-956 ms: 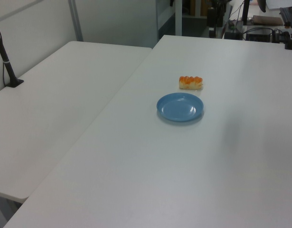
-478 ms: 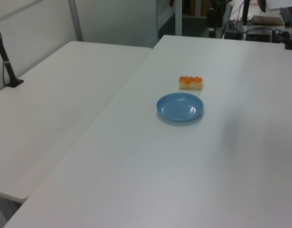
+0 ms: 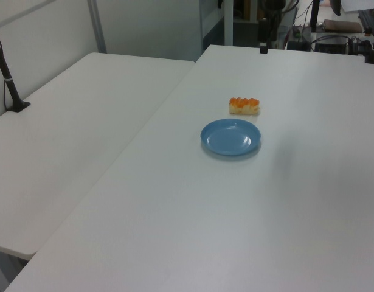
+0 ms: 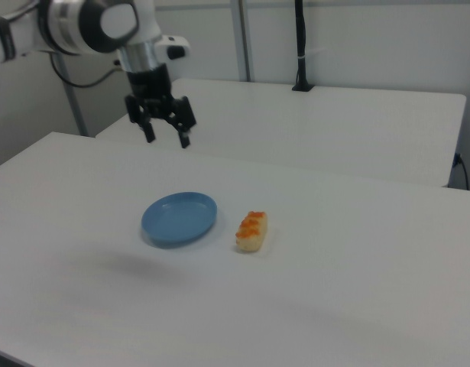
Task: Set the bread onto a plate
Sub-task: 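Move the gripper down over the orange-glazed bread roll, then close the gripper on the bread roll and lift it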
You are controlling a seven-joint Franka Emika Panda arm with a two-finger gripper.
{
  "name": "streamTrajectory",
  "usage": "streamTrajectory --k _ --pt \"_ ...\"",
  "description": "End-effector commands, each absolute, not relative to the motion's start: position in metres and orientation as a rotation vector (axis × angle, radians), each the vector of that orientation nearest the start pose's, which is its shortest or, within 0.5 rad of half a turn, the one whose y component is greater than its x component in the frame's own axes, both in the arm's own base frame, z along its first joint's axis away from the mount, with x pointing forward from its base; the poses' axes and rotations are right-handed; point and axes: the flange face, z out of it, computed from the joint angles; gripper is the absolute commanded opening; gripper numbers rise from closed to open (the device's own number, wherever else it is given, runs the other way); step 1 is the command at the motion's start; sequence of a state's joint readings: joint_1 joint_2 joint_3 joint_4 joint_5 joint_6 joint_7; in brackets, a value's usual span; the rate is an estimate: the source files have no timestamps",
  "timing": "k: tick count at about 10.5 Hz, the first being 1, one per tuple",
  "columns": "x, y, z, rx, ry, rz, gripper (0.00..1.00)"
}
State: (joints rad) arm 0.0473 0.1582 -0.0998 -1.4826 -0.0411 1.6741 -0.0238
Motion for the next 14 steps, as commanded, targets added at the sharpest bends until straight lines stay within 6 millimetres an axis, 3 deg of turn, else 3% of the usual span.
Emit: streamTrajectory --k 1,3,5,7,11,14 --pt "0.644 -0.075 0.525 -3.212 0.000 -0.073 1.00" --pt "0.664 -0.099 0.471 -3.226 -0.075 -0.027 1.00" --pt "0.681 -0.110 0.419 -3.232 -0.132 -0.017 1.00" --pt "0.683 -0.129 0.384 -3.239 -0.138 0.048 1.00" --pt "0.697 -0.149 0.338 -3.251 -0.159 -0.042 1.00" --pt "0.706 -0.144 0.311 -3.253 -0.155 -0.084 0.97"
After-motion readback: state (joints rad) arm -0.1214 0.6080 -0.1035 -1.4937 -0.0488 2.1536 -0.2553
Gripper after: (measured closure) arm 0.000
